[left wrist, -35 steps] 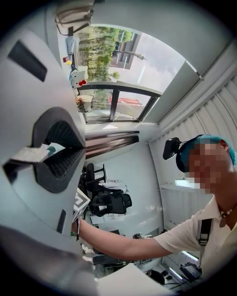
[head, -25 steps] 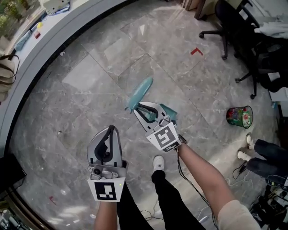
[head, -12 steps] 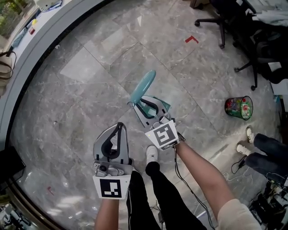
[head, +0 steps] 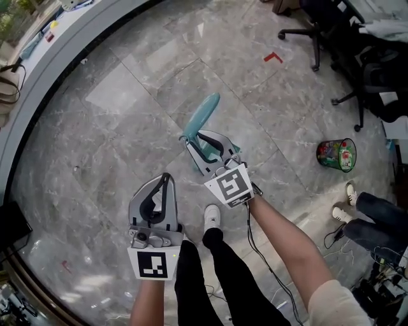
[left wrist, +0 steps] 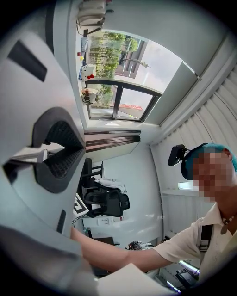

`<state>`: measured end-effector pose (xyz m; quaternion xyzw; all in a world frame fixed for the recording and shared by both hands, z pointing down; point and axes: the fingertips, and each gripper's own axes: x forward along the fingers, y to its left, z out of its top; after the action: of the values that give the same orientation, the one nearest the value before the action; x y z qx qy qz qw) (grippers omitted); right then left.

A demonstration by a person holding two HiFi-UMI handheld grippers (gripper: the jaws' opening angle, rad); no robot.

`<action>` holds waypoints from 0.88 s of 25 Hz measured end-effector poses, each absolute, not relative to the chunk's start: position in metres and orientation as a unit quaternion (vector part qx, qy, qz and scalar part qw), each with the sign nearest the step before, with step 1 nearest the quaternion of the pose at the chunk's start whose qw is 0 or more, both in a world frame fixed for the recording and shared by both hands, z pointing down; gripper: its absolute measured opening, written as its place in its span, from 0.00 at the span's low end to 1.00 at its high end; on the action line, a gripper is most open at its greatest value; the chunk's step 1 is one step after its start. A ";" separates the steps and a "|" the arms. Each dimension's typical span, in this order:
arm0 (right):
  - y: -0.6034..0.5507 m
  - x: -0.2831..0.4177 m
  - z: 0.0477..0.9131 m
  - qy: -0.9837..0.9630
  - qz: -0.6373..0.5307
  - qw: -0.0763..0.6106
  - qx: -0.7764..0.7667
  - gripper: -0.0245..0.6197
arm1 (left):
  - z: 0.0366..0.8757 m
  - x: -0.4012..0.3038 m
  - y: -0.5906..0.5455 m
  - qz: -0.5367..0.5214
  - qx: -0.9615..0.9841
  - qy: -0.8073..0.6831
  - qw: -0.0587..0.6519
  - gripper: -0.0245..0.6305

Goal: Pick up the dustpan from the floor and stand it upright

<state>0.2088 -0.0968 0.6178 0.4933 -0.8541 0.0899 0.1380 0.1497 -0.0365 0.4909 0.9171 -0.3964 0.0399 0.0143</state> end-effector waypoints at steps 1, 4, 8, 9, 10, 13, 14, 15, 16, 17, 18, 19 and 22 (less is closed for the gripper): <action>-0.098 0.209 0.617 -0.854 0.089 0.141 0.493 0.18 | 0.489 0.149 -0.037 0.038 0.917 -0.397 0.014 0.05; -0.097 0.213 0.614 -0.850 0.086 0.146 0.498 0.18 | 0.486 0.150 -0.036 0.034 0.919 -0.393 0.016 0.05; -0.085 0.223 0.612 -0.837 0.101 0.147 0.517 0.18 | 0.482 0.147 -0.029 0.035 0.923 -0.382 0.019 0.05; -0.080 0.228 0.611 -0.831 0.109 0.148 0.525 0.18 | 0.480 0.145 -0.027 0.034 0.923 -0.382 0.021 0.05; -0.073 0.232 0.609 -0.825 0.119 0.147 0.533 0.18 | 0.477 0.142 -0.025 0.032 0.923 -0.382 0.024 0.05; -0.045 0.241 0.585 -0.806 0.151 0.133 0.557 0.10 | 0.458 0.131 -0.016 0.026 0.923 -0.383 0.036 0.05; -0.034 0.242 0.571 -0.802 0.156 0.126 0.563 0.07 | 0.448 0.128 -0.013 0.024 0.923 -0.382 0.040 0.05; -0.025 0.241 0.554 -0.799 0.159 0.120 0.568 0.06 | 0.436 0.125 -0.011 0.021 0.924 -0.379 0.043 0.05; -0.018 0.238 0.535 -0.797 0.158 0.114 0.571 0.06 | 0.421 0.122 -0.010 0.018 0.925 -0.376 0.045 0.05; -0.013 0.235 0.512 -0.796 0.156 0.108 0.574 0.06 | 0.404 0.121 -0.010 0.013 0.927 -0.373 0.046 0.05; -0.008 0.232 0.486 -0.796 0.152 0.101 0.577 0.06 | 0.384 0.119 -0.011 0.008 0.928 -0.369 0.046 0.05; -0.002 0.228 0.458 -0.794 0.149 0.094 0.582 0.06 | 0.361 0.118 -0.010 0.002 0.929 -0.367 0.046 0.05; 0.041 0.215 0.372 -0.778 0.160 0.068 0.604 0.06 | 0.286 0.109 0.016 -0.014 0.932 -0.358 0.059 0.05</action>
<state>0.2153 0.0414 0.3724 0.6038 -0.7780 0.1602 0.0677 0.1090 0.0161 0.2861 0.9319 -0.3577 -0.0137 0.0590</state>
